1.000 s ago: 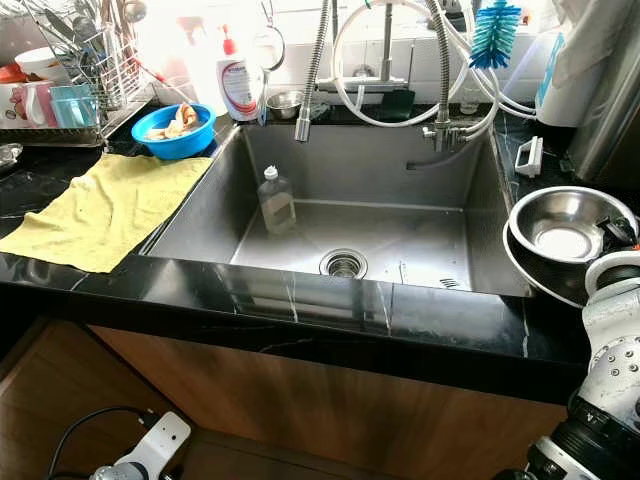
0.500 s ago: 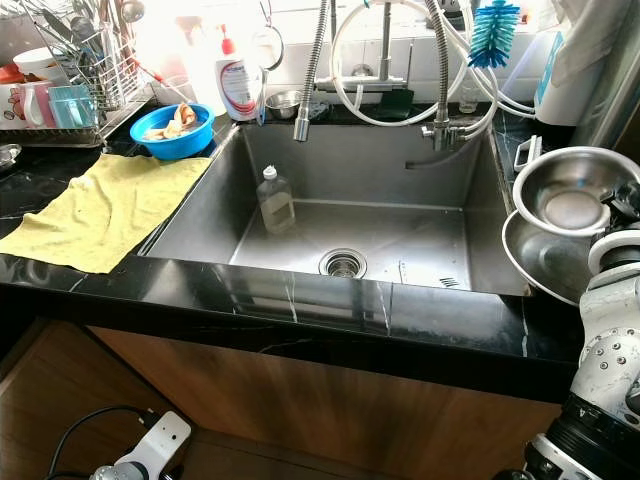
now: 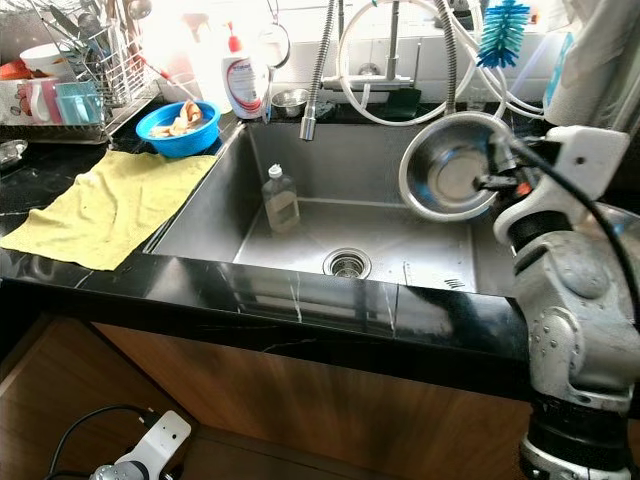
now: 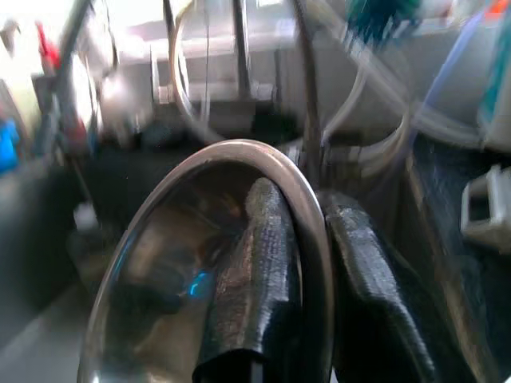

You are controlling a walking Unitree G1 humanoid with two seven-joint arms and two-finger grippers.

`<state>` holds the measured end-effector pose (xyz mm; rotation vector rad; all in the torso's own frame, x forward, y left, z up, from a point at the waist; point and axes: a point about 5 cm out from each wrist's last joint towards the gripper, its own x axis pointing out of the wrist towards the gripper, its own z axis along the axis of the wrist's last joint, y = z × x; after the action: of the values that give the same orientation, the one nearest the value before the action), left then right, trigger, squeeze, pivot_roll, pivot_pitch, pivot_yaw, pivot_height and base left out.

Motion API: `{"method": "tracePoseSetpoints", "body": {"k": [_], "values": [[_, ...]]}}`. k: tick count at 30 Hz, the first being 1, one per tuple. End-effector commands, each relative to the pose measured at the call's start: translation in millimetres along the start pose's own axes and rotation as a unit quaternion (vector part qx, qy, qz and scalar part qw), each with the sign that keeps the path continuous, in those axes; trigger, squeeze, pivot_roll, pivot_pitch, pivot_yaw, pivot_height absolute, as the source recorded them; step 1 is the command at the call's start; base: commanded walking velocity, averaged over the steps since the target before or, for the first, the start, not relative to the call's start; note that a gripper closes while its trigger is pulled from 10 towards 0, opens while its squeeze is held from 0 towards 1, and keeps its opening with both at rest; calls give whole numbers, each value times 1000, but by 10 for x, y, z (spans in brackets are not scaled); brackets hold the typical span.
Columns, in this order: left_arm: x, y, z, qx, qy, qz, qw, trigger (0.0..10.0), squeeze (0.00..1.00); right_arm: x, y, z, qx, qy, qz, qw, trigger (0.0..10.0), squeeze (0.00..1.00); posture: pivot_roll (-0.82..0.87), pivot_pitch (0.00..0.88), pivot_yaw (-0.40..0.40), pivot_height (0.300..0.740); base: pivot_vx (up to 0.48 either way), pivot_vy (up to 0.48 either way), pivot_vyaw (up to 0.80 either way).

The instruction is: Kitchen organization

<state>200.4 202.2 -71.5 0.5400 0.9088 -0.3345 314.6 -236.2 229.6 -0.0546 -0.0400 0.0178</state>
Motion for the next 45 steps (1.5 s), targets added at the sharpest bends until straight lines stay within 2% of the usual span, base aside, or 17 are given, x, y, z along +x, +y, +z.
{"method": "tracePoseSetpoints", "body": {"k": [1,2,11,15,21,22,24,25,26,32,33,34,35,36,37,43,45], "values": [[-9,21,-31,8,4,4,1000,10000,0,57,29,-49,-44,16,7,999,10000,0,-130,0,95,740,0,0,0],[-9,18,-32,8,4,4,1000,10000,0,82,27,-94,-68,30,8,997,10000,0,-129,0,94,740,0,0,0],[-11,6,-45,5,4,4,1000,10000,0,229,105,-258,-110,52,62,991,10000,0,-129,0,90,740,0,0,0],[-13,9,-55,3,6,5,1000,10000,0,271,114,-395,-164,78,80,980,10000,0,-128,0,90,740,0,0,0],[-15,7,-61,3,6,4,1000,10000,0,293,103,-487,-171,93,84,977,10000,0,-127,0,89,740,0,0,0],[-14,7,-61,3,6,4,1000,10000,0,297,98,-494,-172,93,85,977,10000,518,-127,0,89,740,0,0,0],[-17,7,-68,3,6,4,1000,10000,0,296,100,-495,-172,92,86,977,10000,518,-124,0,88,740,0,0,0],[-17,7,-70,3,7,3,1000,10000,0,297,99,-501,-172,93,86,977,10000,725,-124,0,88,740,0,0,0],[-17,7,-71,3,7,3,1000,10000,0,298,93,-509,-171,94,85,977,10000,843,-124,0,88,740,0,0,0],[-18,13,-72,2,7,4,1000,10000,0,307,73,-514,-172,93,80,977,10000,804,-121,0,89,740,0,0,0],[-18,13,-73,2,8,4,1000,10000,0,307,71,-513,-173,92,79,977,10000,757,-121,0,89,740,0,0,0],[-18,13,-74,2,8,4,1000,10000,0,306,70,-512,-173,91,78,978,10000,624,-121,0,89,740,0,0,0],[-18,14,-71,2,7,4,1000,10000,0,307,69,-510,-172,91,78,978,10000,129,-121,0,89,740,0,0,0],[-18,14,-71,2,7,4,1000,10000,0,307,69,-510,-172,91,78,978,10000,129,-121,0,89,740,0,0,0],[-17,15,-65,3,6,4,1000,10000,0,308,68,-500,-173,87,77,978,10000,0,-121,0,91,740,0,0,0],[-15,17,-56,4,5,5,1000,10000,0,314,65,-490,-169,82,71,980,10000,0,-122,0,91,740,0,0,0],[-15,21,-55,3,5,6,1000,10000,0,323,34,-400,-170,59,47,983,10000,0,-120,0,93,740,0,0,0]]}}
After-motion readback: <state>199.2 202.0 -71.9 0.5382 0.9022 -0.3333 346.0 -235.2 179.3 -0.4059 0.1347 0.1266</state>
